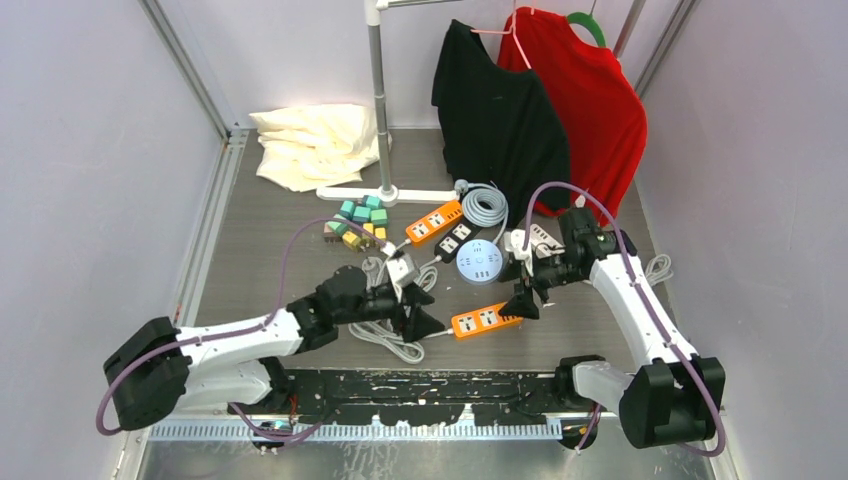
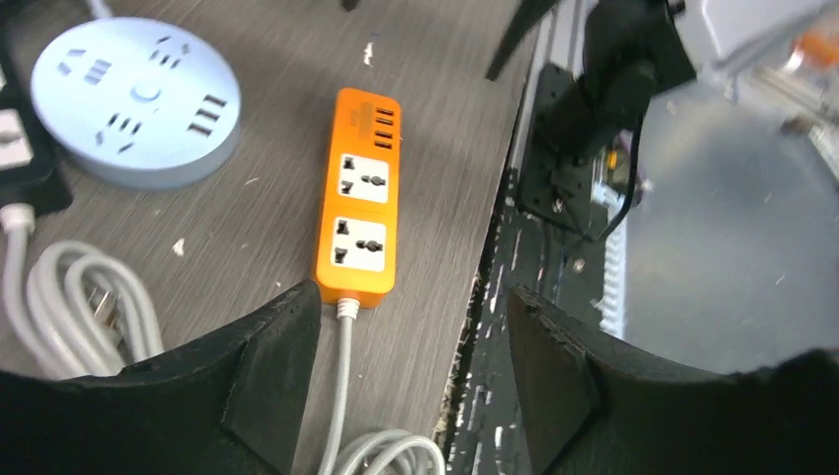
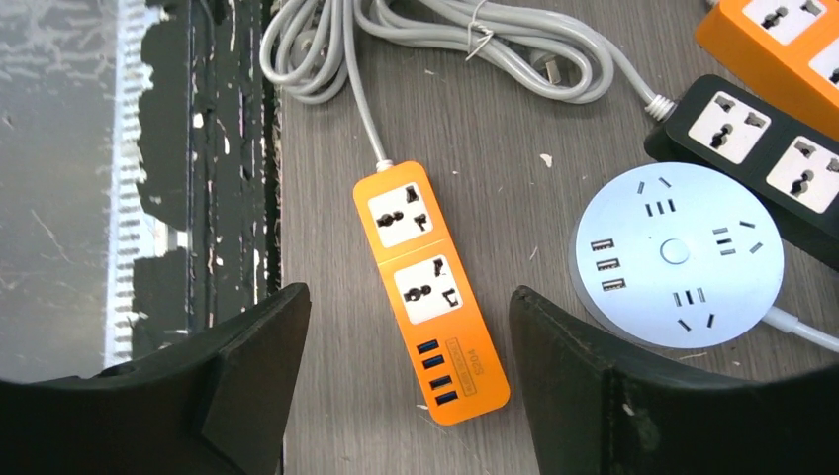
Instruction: Pull the plug off the socket
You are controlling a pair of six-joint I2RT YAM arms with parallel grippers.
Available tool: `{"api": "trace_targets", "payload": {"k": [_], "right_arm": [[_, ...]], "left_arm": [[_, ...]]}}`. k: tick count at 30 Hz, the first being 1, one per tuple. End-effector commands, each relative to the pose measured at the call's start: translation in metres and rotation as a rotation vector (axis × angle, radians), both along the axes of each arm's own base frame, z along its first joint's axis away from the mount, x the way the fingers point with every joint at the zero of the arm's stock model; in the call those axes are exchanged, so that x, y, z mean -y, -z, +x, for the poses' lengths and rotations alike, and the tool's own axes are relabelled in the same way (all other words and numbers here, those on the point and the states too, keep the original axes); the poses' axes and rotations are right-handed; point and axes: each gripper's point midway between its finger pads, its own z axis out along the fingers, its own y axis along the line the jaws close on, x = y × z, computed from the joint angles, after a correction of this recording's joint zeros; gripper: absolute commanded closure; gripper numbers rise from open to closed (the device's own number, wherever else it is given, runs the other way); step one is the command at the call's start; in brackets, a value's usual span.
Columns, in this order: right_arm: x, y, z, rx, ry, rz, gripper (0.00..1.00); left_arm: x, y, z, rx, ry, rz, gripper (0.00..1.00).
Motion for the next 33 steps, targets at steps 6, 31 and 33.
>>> {"api": "trace_targets", "payload": {"k": [6,31,33], "right_arm": [[0.002,0.028,-0.027,0.202,-0.248,0.015,0.1],[-0.019,0.119,0.007,0.207,-0.27,-0.364,0.23],[-0.021,0.122,0.006,0.201,-0.281,-0.376,0.26]], "left_arm": [[0.02,0.011,0.023,0.536,0.023,0.015,0.25],[-0.074,0.0,0.081,0.676,-0.468,0.235,0.05],[-0.072,0.0,0.079,0.682,-0.451,0.227,0.06]]}}
